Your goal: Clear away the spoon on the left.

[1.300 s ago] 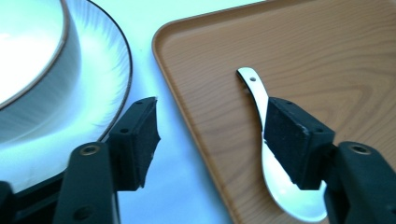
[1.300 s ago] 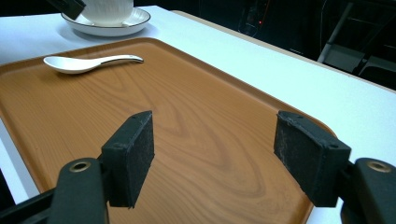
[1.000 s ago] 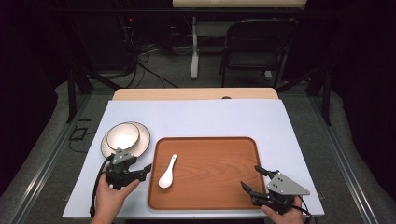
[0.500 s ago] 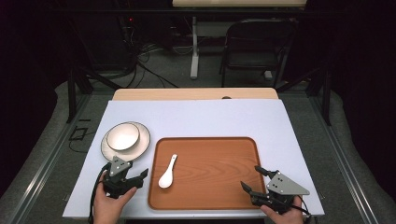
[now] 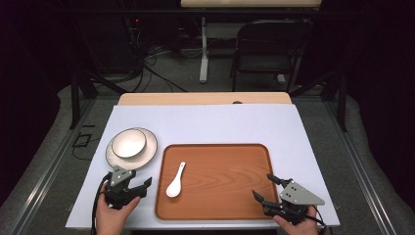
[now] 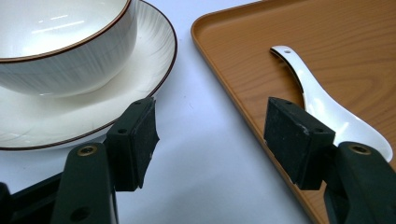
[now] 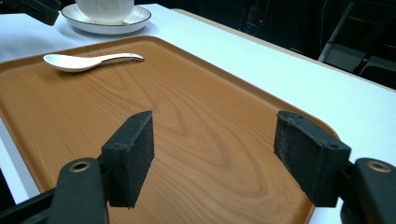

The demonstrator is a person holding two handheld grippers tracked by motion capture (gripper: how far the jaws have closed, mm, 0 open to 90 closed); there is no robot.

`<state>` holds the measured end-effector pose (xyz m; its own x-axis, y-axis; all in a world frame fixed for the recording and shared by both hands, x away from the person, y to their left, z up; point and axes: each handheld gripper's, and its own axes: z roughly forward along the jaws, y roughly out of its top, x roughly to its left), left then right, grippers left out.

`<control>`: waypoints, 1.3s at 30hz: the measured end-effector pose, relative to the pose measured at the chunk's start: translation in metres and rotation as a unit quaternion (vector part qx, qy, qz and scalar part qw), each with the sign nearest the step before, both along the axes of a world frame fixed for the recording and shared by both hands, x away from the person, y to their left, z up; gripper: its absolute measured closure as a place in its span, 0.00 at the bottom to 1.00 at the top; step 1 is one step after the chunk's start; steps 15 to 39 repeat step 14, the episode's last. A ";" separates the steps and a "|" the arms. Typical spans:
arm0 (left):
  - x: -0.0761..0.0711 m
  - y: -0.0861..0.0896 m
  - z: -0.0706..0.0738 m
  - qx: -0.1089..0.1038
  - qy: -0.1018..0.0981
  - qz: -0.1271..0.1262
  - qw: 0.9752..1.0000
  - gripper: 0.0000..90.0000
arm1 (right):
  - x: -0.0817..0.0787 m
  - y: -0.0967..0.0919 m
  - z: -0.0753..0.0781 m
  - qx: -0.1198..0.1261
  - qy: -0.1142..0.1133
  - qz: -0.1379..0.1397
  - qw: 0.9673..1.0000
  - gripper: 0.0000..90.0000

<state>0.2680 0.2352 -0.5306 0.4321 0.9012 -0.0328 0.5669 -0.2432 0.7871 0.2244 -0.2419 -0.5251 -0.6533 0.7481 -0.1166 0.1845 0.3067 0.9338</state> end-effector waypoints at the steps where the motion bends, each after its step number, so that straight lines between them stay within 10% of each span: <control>1: 0.000 0.000 0.000 0.000 0.000 0.000 1.000 0.39 | 0.000 0.000 0.000 0.000 0.000 0.000 1.000 0.32; 39: 0.002 0.003 -0.001 -0.022 0.016 0.008 1.000 0.40 | 0.000 0.000 0.000 -0.001 0.000 -0.001 1.000 0.32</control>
